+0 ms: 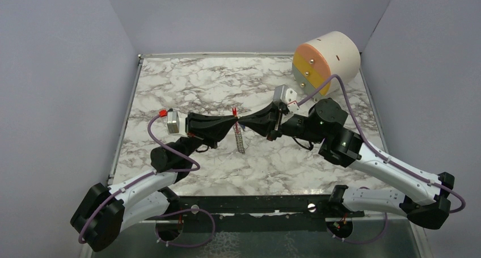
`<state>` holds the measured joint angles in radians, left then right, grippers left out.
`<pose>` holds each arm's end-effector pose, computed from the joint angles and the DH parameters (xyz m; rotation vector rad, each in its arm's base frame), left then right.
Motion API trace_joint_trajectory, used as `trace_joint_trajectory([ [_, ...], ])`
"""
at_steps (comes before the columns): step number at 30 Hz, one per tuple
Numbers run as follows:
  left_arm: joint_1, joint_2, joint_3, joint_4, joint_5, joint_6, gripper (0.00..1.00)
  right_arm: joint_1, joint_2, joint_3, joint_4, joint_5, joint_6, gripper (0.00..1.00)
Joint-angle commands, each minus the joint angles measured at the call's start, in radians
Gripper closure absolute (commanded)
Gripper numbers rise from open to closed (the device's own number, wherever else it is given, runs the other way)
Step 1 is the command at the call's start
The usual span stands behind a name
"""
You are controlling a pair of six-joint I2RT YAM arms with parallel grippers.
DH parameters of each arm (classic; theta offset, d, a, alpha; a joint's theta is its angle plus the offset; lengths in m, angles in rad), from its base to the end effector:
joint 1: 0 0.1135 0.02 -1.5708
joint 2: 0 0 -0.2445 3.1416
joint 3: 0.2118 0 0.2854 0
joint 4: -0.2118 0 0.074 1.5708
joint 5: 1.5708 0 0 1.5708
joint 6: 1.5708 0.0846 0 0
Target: Remove the keys from the keyring
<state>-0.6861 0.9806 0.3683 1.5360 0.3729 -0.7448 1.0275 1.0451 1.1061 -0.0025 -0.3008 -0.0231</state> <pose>0.1653 -0.1752 0.3273 0.3761 0.7170 -1.4809 0.1474 0.2926 0.4109 -1.0152 1.2436 1.0195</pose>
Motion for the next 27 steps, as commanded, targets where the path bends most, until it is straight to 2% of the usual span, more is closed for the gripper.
trace_joint_trajectory([
  [1, -0.009, -0.009, 0.003, 0.227, -0.002, 0.005, 1.0, 0.002, -0.031, -0.006, 0.046, 0.034, -0.011, 0.99],
  [2, -0.009, -0.008, 0.003, 0.227, -0.002, 0.005, 1.0, 0.001, -0.03, -0.008, 0.046, 0.032, -0.01, 0.99],
  [6, -0.013, -0.012, 0.007, 0.227, -0.002, 0.006, 1.0, 0.002, -0.021, -0.009, 0.042, 0.03, -0.006, 0.7],
  [10, -0.013, -0.024, 0.003, 0.227, 0.0, 0.01, 1.0, 0.001, -0.052, -0.029, 0.058, 0.065, -0.03, 0.64],
  [12, -0.013, -0.031, -0.003, 0.226, 0.001, 0.013, 1.0, 0.002, -0.098, -0.061, 0.096, 0.113, -0.047, 0.56],
  [18, -0.013, -0.046, -0.013, 0.209, -0.001, 0.023, 1.0, 0.002, -0.232, -0.162, 0.234, 0.282, -0.003, 0.04],
  [20, -0.013, -0.049, -0.01, 0.202, -0.001, 0.028, 1.0, 0.002, -0.259, -0.171, 0.259, 0.333, 0.013, 0.0],
  [27, -0.013, -0.056, 0.005, 0.193, 0.015, 0.023, 1.0, 0.002, -0.229, -0.09, 0.162, 0.402, -0.02, 0.02],
])
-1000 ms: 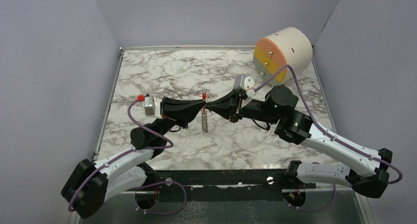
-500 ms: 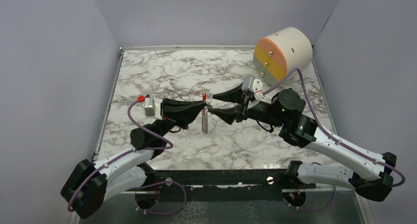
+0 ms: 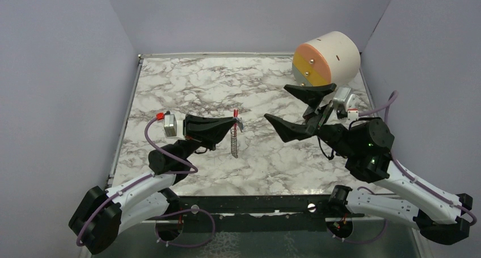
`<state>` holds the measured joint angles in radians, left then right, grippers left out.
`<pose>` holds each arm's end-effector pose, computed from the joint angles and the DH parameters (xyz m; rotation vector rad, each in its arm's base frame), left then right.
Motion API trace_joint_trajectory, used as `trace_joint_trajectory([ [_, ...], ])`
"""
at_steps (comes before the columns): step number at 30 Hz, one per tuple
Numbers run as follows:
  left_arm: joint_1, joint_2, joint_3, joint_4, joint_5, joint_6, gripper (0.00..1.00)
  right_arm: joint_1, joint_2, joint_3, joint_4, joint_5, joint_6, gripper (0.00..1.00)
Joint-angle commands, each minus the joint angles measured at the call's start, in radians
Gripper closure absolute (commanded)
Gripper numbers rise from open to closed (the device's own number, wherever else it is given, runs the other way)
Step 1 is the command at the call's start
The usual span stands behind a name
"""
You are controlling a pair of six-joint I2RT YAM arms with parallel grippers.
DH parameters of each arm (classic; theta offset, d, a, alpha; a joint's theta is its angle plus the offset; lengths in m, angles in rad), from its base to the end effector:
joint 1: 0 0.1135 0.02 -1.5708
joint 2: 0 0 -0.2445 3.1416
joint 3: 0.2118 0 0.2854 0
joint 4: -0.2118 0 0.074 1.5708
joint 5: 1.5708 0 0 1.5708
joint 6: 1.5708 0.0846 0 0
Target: Remove the keys from the keyring
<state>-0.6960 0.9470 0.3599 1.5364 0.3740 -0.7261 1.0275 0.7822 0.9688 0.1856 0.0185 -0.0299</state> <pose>0.1580 -0.1722 0.3315 0.3885 0.6826 -1.4722 0.1344 0.2195 0.4542 -0.6125 1.0819 0.8605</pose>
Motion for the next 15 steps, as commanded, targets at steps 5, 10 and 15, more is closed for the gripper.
trace_joint_trajectory([
  [5, -0.003, -0.064, 0.018, 0.146, 0.02, 0.025, 1.0, 0.001, 0.067, 0.041, -0.004, 0.108, -0.137, 0.18],
  [10, -0.003, -0.086, 0.018, 0.126, 0.019, 0.038, 1.0, 0.002, 0.088, 0.043, -0.063, 0.14, -0.069, 0.26],
  [15, -0.003, -0.048, 0.017, 0.203, 0.021, -0.003, 1.0, 0.002, 0.057, -0.057, 0.048, 0.021, -0.058, 0.56],
])
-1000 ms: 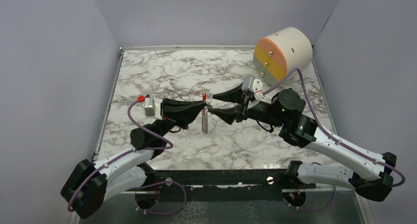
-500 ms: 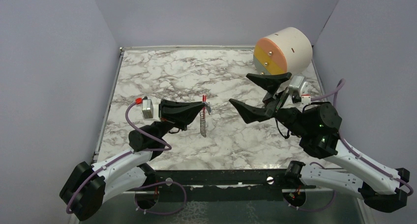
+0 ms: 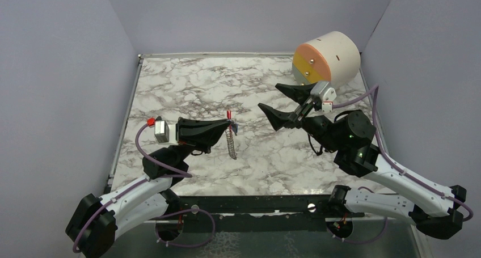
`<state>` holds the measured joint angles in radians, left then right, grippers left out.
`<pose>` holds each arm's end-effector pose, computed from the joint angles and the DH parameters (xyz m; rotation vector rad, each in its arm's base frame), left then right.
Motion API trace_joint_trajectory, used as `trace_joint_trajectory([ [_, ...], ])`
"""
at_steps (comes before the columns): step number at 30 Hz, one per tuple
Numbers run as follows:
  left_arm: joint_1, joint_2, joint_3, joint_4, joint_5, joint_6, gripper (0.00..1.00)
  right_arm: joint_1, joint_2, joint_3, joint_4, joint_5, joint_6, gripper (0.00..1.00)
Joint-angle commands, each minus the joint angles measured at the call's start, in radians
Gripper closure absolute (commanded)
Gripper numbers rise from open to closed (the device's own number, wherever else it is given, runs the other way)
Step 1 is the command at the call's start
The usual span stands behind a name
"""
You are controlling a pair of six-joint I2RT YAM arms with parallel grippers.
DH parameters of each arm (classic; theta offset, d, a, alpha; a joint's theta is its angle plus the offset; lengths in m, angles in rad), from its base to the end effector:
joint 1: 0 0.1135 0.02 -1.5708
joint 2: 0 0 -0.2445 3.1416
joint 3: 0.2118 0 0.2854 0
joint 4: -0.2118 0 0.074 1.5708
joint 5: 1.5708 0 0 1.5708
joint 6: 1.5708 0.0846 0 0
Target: Remove the keys from the keyring
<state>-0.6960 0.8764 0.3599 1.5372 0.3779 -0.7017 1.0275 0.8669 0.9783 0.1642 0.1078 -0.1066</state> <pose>0.1454 -0.1622 0.3459 0.4024 0.5975 -1.4468 0.1549 0.2389 0.4336 -0.6332 1.1706 0.7157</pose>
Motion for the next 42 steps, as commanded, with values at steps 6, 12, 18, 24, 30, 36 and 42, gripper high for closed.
trace_joint_trajectory([
  [6, -0.003, 0.053, 0.03, 0.224, 0.03, -0.056, 1.0, 0.002, 0.013, -0.044, 0.036, -0.165, 0.038, 0.98],
  [12, -0.003, 0.04, 0.021, 0.224, 0.03, -0.047, 1.0, 0.002, 0.039, -0.058, 0.029, -0.231, 0.046, 0.98],
  [18, -0.004, 0.036, 0.019, 0.224, 0.026, -0.047, 1.0, 0.001, 0.06, -0.055, 0.038, -0.36, 0.067, 0.79],
  [24, -0.004, 0.032, 0.014, 0.224, 0.021, -0.042, 1.0, 0.001, 0.03, -0.078, 0.081, -0.449, 0.072, 0.79],
  [30, -0.005, 0.037, 0.01, 0.224, 0.02, -0.042, 1.0, 0.001, 0.014, -0.082, 0.107, -0.497, 0.071, 0.83],
  [36, -0.005, 0.035, 0.011, 0.224, 0.023, -0.043, 1.0, 0.001, 0.038, -0.083, 0.15, -0.512, 0.065, 0.81],
  [42, -0.006, 0.032, 0.013, 0.224, 0.031, -0.041, 1.0, 0.002, 0.084, -0.059, 0.163, -0.524, 0.063, 0.8],
])
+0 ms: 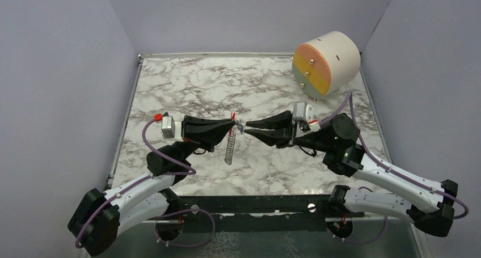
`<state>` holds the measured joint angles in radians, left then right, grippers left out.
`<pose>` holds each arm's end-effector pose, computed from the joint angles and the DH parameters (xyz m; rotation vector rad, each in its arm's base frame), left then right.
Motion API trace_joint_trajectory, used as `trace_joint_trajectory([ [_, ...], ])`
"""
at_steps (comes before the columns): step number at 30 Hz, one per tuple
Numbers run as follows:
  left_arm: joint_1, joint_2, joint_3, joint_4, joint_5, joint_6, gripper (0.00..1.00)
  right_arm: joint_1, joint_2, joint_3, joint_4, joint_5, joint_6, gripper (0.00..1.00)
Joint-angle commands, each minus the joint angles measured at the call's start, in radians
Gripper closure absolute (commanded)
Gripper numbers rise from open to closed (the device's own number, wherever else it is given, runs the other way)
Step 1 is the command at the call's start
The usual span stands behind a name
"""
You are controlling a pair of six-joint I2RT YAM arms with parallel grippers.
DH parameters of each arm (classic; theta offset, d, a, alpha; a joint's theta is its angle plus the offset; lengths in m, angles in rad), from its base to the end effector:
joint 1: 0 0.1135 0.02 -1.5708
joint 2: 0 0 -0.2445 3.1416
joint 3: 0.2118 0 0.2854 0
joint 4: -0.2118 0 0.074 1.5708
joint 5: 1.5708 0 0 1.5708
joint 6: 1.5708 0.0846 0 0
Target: Remove the keys from the keyring
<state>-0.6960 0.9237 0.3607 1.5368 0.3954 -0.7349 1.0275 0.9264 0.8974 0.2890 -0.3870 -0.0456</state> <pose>0.1526 -0.1700 0.3362 0.4105 0.6582 -1.4841 0.1283 0.2742 0.4000 -0.9999 0.9984 1.0763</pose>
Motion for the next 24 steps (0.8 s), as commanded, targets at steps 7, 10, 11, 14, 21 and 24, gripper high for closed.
trace_joint_trajectory([
  [7, -0.008, -0.013, 0.015, 0.224, 0.029, 0.0, 1.0, 0.001, 0.051, 0.025, 0.062, -0.009, -0.016, 0.79],
  [10, -0.01, -0.012, 0.016, 0.224, 0.038, 0.005, 1.0, 0.002, 0.057, 0.026, 0.074, -0.007, -0.017, 0.79],
  [11, -0.01, -0.013, 0.015, 0.224, 0.038, 0.006, 1.0, 0.001, 0.058, 0.026, 0.078, -0.007, -0.016, 0.79],
  [14, -0.012, -0.012, 0.012, 0.225, 0.039, 0.009, 1.0, 0.002, 0.06, 0.032, 0.086, -0.006, -0.013, 0.8],
  [21, -0.019, -0.018, 0.016, 0.225, 0.045, 0.012, 1.0, 0.002, 0.069, 0.031, 0.103, -0.003, -0.012, 0.8],
  [24, -0.022, -0.022, 0.015, 0.225, 0.045, 0.014, 1.0, 0.002, 0.074, 0.032, 0.107, -0.003, -0.012, 0.8],
])
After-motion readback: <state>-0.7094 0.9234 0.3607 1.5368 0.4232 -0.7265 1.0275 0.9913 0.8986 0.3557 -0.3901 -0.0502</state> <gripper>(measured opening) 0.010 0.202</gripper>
